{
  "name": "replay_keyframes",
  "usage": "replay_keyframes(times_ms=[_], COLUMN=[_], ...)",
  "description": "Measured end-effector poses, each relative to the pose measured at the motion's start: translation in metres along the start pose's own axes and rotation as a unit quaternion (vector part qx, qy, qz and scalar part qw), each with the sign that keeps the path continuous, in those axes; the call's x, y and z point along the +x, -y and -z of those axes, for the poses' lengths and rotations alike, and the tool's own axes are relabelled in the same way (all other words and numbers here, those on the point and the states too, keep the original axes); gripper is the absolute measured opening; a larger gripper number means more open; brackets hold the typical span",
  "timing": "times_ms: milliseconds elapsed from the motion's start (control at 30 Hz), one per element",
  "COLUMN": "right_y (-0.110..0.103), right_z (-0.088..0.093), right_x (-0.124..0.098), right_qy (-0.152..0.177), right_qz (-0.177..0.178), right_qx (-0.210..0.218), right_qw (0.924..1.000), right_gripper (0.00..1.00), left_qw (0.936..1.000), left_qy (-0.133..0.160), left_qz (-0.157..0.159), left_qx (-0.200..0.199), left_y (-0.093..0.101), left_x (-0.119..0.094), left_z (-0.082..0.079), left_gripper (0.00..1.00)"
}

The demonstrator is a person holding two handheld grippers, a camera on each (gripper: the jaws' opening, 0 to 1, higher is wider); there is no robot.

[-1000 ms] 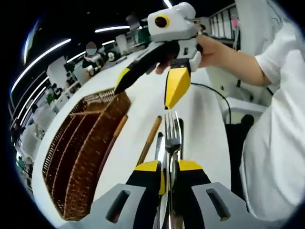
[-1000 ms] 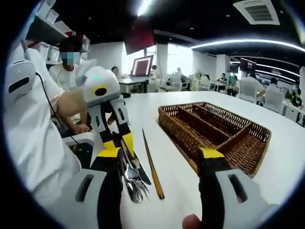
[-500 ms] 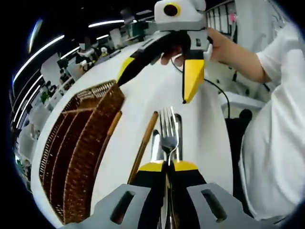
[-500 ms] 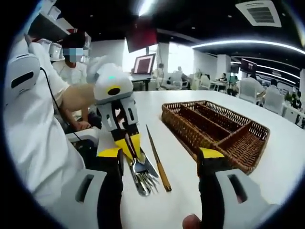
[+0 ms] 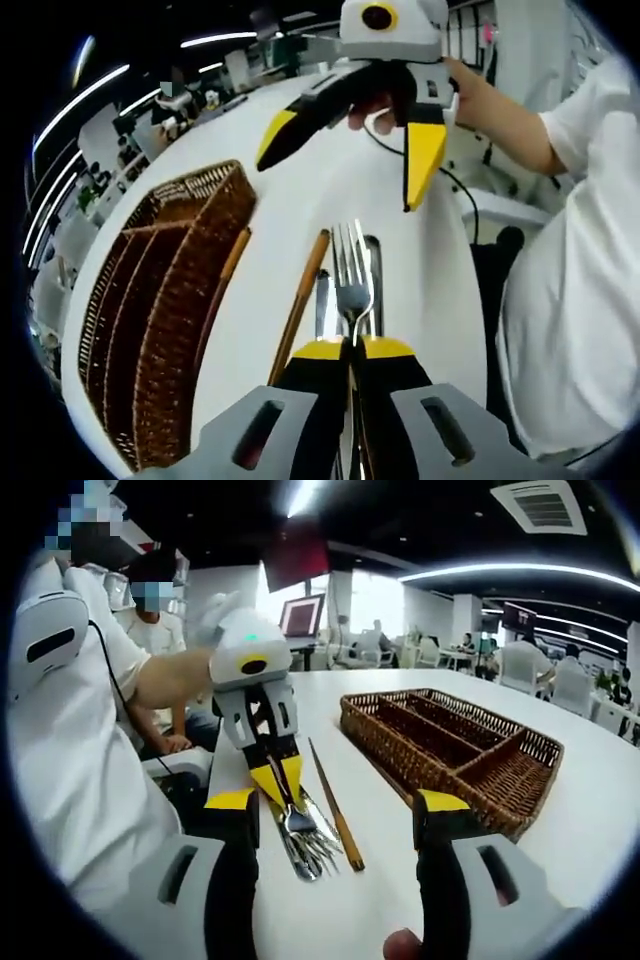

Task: Arrange the knives, forks, and spoons in their matching storage slots by inserting each utensil handle-first until every utensil is classified and aligned in the correct compartment

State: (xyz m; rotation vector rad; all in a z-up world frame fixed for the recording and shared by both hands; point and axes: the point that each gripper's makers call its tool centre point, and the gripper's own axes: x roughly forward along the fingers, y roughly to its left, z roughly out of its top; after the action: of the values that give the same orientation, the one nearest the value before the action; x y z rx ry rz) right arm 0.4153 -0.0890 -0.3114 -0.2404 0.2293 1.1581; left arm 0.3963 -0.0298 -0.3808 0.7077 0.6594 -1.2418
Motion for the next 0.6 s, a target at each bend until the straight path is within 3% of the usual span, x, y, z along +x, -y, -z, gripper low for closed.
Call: replay_keyframes(times_ms=[133,333,600], right_y=[0.000,0.000,-0.002], right_z=[0.001,0.001,0.002], right_x=[-0.001,-0.001,0.000], right_qy=[0.000,0.002,0.003], right_qz=[0.001,0.003,0.001], right_qx=[0.000,0.001,0.002], right_qw=[1.0000,1.0000,1.0000], right_gripper=[0.64,0.64,0.64], left_qw=[1.0000,0.9991,0.9983], left_qy=[-0.004,-0.038,-0.050], left_qz=[-0.002,-0.008,-0.022], left_qx=[-0.001,0.013,0.018], left_y=[-0.003,-0.007,-0.021], left_x=[-0.003,-0.010,-0.029], left_z=[0.000,0.008,0.013], left_gripper=[0.02,0.01,0.01])
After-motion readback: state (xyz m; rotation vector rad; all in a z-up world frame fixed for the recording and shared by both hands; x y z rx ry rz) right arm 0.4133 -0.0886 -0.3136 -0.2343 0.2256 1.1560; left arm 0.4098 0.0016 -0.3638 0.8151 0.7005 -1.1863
